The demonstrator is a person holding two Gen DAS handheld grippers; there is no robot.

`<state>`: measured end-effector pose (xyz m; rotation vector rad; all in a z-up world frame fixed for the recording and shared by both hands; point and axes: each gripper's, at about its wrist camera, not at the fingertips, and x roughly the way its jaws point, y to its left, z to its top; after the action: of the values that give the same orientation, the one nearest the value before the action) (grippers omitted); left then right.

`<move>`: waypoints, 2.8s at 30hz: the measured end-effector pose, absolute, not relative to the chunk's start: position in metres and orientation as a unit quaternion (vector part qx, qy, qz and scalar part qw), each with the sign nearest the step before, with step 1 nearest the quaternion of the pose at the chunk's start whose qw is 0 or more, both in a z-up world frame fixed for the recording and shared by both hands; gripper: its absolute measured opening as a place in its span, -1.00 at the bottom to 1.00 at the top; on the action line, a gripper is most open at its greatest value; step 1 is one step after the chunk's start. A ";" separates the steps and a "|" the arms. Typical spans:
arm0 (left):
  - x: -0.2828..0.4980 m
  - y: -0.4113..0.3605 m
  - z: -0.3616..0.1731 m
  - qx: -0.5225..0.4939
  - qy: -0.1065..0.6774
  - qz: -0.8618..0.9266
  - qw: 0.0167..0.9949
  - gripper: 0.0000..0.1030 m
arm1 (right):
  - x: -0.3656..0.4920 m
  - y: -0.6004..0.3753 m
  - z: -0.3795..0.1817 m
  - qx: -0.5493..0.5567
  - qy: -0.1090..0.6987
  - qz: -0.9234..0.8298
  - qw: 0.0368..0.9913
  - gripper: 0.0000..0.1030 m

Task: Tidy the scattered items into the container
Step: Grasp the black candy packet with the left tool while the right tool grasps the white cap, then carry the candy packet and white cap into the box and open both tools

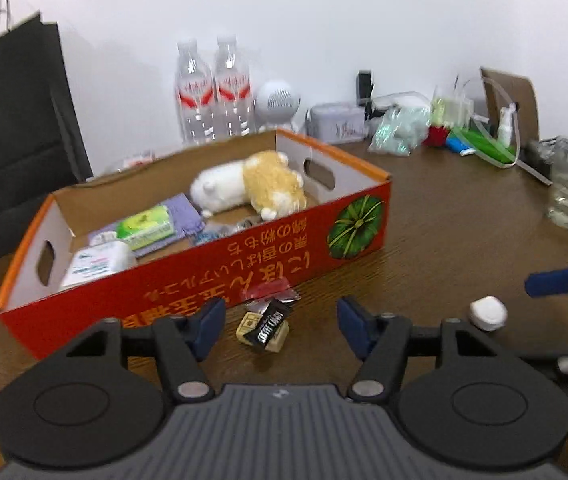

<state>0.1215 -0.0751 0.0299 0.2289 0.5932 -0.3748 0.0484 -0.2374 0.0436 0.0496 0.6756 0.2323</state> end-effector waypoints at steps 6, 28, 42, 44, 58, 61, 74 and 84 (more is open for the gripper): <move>0.137 -0.081 0.012 0.119 0.323 -0.162 0.925 -0.43 | 0.062 -0.235 0.027 0.021 0.358 0.119 0.926 0.31; 0.103 -0.042 0.016 0.073 0.332 -0.158 0.927 0.12 | 0.059 -0.231 0.025 0.032 0.332 0.131 0.934 -0.47; 0.105 -0.049 0.004 0.068 0.333 -0.135 0.931 -0.49 | 0.056 -0.230 0.023 0.039 0.324 0.136 0.935 -0.46; 0.097 -0.051 0.005 0.065 0.333 -0.133 0.931 -0.50 | 0.055 -0.230 0.023 0.042 0.324 0.136 0.935 -0.47; -0.052 -0.037 0.031 0.040 0.276 -0.092 0.956 -0.49 | -0.045 -0.200 0.042 0.037 0.286 0.195 0.937 -0.47; -0.066 -0.033 0.035 0.031 0.273 -0.079 0.958 -0.49 | -0.061 -0.195 0.045 0.034 0.283 0.205 0.936 -0.47; 0.077 0.001 0.152 -0.029 0.245 -0.158 0.956 -0.48 | 0.004 -0.216 0.190 -0.002 0.156 0.202 0.967 -0.47; 0.297 -0.003 0.092 -0.045 0.446 -0.145 0.882 -0.47 | 0.254 -0.192 0.151 0.088 0.372 0.203 0.902 -0.47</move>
<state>0.2967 -0.0034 0.0916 -0.0928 0.9296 -0.3010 0.2541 -0.1925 0.1508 0.1830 0.7693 0.4193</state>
